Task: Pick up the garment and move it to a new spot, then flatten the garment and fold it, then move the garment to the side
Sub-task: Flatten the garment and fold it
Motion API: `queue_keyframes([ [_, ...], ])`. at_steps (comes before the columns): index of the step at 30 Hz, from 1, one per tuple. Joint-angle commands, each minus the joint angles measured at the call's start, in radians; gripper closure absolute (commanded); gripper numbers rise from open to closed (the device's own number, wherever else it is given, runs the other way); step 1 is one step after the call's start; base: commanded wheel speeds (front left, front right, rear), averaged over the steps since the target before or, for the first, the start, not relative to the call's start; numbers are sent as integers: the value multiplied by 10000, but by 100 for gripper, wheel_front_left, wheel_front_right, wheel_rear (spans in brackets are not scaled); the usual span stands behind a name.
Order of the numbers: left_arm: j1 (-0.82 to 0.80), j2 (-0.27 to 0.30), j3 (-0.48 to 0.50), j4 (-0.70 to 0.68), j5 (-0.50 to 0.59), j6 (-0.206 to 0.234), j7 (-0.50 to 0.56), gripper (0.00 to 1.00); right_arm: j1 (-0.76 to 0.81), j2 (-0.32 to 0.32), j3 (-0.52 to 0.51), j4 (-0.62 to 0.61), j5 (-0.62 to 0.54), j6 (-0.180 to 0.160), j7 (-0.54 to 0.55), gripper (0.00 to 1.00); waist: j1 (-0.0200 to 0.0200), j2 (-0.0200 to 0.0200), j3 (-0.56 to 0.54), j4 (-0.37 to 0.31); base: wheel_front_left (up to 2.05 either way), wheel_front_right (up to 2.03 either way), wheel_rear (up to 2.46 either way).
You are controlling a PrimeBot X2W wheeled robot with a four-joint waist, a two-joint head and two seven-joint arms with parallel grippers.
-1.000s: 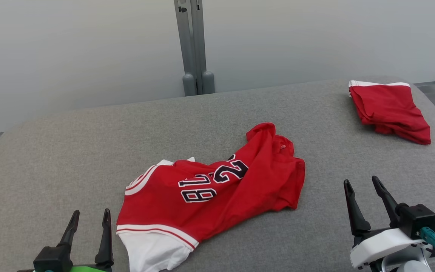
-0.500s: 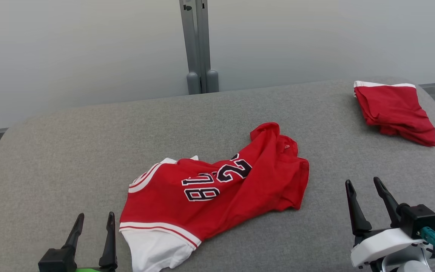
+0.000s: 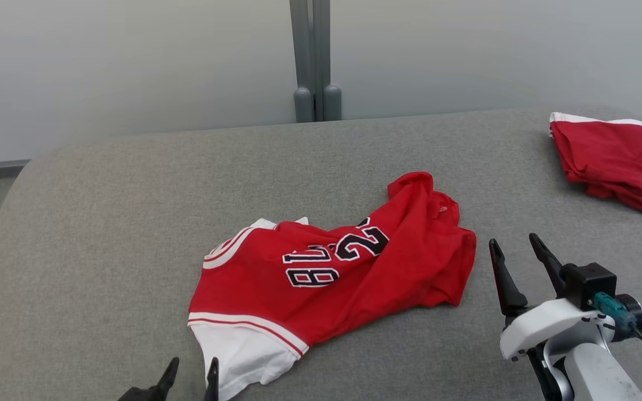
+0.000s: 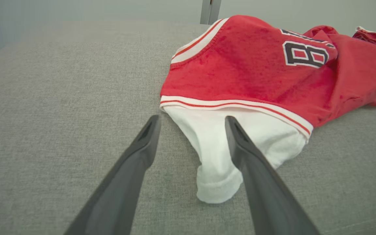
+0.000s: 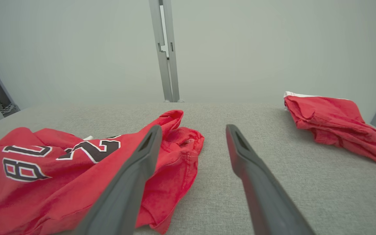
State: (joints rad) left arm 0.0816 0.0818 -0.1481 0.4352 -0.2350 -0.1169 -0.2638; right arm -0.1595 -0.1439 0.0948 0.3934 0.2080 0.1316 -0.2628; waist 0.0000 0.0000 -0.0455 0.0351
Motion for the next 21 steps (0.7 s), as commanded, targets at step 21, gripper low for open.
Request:
queue_keyframes([
  [21,-1778,-197,-1500,1604,-505,-155,1,0,-2922,-467,733,3948,288,-21,-26,0,0,0,1675,980,0,0,0],
])
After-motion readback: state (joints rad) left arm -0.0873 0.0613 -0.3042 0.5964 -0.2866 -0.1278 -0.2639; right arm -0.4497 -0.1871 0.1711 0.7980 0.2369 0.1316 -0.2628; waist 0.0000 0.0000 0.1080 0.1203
